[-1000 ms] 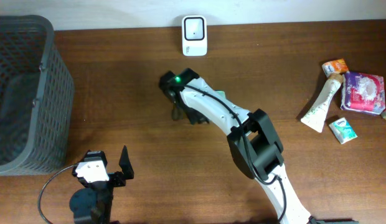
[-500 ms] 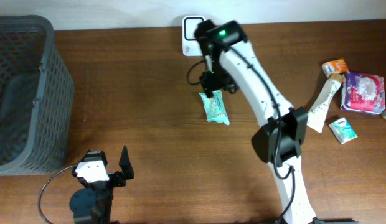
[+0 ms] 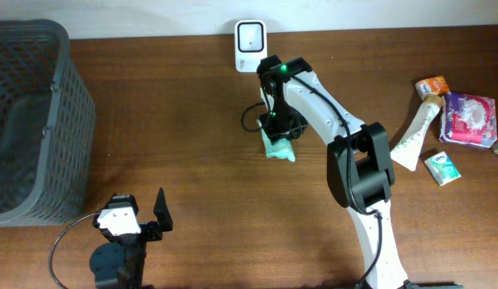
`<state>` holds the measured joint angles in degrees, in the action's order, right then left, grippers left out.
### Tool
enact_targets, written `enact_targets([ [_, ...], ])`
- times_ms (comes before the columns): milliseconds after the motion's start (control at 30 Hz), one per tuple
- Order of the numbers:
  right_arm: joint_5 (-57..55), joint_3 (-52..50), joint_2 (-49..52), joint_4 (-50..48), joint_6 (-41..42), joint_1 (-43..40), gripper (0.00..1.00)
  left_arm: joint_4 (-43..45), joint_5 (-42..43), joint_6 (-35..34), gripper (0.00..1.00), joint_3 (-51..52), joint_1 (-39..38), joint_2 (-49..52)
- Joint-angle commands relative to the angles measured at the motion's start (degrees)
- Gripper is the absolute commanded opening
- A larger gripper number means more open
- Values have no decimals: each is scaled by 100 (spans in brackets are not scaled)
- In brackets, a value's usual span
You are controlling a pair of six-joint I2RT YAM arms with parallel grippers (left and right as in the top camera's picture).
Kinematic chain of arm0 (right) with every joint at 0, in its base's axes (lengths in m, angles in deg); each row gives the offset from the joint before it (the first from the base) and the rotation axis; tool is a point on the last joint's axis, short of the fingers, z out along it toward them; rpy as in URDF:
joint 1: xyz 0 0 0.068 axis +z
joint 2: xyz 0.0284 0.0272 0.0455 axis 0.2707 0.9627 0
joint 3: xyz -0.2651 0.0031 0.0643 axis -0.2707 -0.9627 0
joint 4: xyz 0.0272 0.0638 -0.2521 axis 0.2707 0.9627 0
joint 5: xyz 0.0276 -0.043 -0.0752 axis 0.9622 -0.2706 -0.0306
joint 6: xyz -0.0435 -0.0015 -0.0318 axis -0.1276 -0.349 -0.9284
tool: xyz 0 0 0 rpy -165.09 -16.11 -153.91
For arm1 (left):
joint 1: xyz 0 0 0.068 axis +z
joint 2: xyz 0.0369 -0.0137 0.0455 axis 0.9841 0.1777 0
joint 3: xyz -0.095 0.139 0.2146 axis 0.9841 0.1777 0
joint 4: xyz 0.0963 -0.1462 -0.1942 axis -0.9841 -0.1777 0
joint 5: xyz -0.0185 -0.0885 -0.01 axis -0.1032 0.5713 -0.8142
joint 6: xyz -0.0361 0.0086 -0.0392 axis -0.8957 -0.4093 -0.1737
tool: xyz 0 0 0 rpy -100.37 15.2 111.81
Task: Scan the item barcode
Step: 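Lift the wipes pack and hold it up to the white scanner, then carry the wipes pack right and release it beside the tube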
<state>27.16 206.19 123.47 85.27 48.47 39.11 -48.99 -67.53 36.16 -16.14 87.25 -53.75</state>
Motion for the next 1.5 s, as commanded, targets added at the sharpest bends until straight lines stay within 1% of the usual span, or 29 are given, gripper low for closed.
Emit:
enact_targets([
  [0,107,33,-37,-149,7,31,8,-33,-39,-52,99,11,20,-24],
  [33,105,85,-37,-166,48,31,4,-33,-39,-52,99,11,20,-24],
  [133,105,463,-85,-153,203,20,4,-33,-39,-52,99,11,20,-24],
  [267,-48,1482,-125,-289,201,20,4,-33,-39,-52,99,11,20,-24],
  [300,-249,1814,-125,-485,203,20,4,-33,-39,-52,99,11,20,-24],
  [367,-636,2280,-125,-1211,201,20,4,-33,-39,-52,99,11,20,-24],
  [533,-1139,2212,-66,-3294,195,20,4,-33,-39,-52,99,11,20,-24],
  [567,-1314,2157,-20,-3576,188,20,4,-33,-39,-52,99,11,20,-24],
  [633,-1587,2107,173,-4028,-85,20,4,-33,-39,-52,99,11,20,-24],
  [767,-1665,2105,627,-4356,-761,20,4,-33,-39,-52,99,11,20,-24],
  [933,-1674,2105,787,-4557,-767,13,4,-33,-39,-52,99,11,20,-24],
  [1000,-2079,2116,765,-4649,-739,13,4,-33,-39,-52,99,11,20,-24],
  [1133,-3613,2127,518,-4629,-693,-15,4,-33,-39,-52,99,11,20,-24],
  [1200,-4166,2127,302,-4393,-616,-103,4,-33,-39,-52,99,11,20,-24],
  [1267,-4441,2127,63,-3882,-516,-267,4,-33,-39,-52,99,11,20,-24],
  [1333,-4533,2127,-144,-3154,-149,-533,4,-33,-39,-52,99,11,20,-24],
  [1367,-4533,2127,-234,-2723,52,-715,4,-33,-39,-52,99,11,20,-24],
  [1400,-4533,2127,-332,-2065,413,-1019,4,-33,-39,-52,99,11,20,-24],
  [1467,-4533,2127,-391,-1325,769,-1355,4,-33,-39,-52,99,11,20,-24],
])
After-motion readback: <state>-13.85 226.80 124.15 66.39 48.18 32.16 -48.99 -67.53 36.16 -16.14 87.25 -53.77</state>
